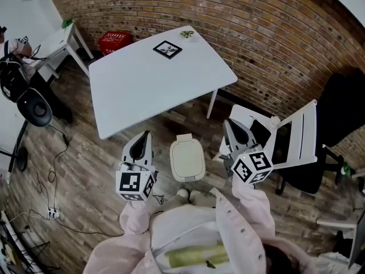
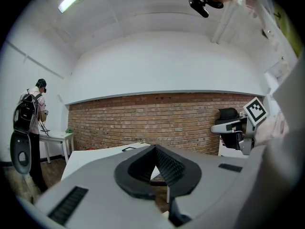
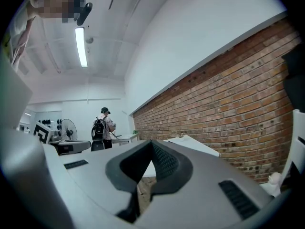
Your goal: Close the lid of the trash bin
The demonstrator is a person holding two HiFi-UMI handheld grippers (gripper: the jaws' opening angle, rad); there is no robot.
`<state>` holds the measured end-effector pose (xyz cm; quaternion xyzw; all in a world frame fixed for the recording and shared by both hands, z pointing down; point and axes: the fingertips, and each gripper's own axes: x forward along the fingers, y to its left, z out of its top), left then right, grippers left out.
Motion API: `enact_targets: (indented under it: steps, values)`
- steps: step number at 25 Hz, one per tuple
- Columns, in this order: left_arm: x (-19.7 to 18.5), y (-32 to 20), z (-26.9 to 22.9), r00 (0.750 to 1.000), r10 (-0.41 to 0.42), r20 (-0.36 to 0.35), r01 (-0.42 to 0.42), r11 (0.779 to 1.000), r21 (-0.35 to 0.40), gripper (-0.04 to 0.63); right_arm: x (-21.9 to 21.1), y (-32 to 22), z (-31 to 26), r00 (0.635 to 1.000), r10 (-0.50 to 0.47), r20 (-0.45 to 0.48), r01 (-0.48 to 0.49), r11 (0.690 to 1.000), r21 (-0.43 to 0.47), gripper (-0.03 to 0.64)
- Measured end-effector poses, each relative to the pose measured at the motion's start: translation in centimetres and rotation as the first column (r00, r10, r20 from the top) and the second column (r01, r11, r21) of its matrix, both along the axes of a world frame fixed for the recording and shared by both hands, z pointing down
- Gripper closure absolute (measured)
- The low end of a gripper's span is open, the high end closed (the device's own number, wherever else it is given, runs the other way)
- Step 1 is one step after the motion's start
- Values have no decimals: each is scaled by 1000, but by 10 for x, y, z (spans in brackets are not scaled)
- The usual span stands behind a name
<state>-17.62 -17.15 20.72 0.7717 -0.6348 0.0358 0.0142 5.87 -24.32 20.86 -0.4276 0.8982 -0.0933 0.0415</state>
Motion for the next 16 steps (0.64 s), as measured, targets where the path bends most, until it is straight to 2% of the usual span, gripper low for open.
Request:
enact_targets:
  steps: [16]
  values:
    - [2, 5, 2, 1000, 0, 0, 0, 1000, -16, 601, 5, 7, 6, 1000, 15, 0, -15, 999, -30, 614]
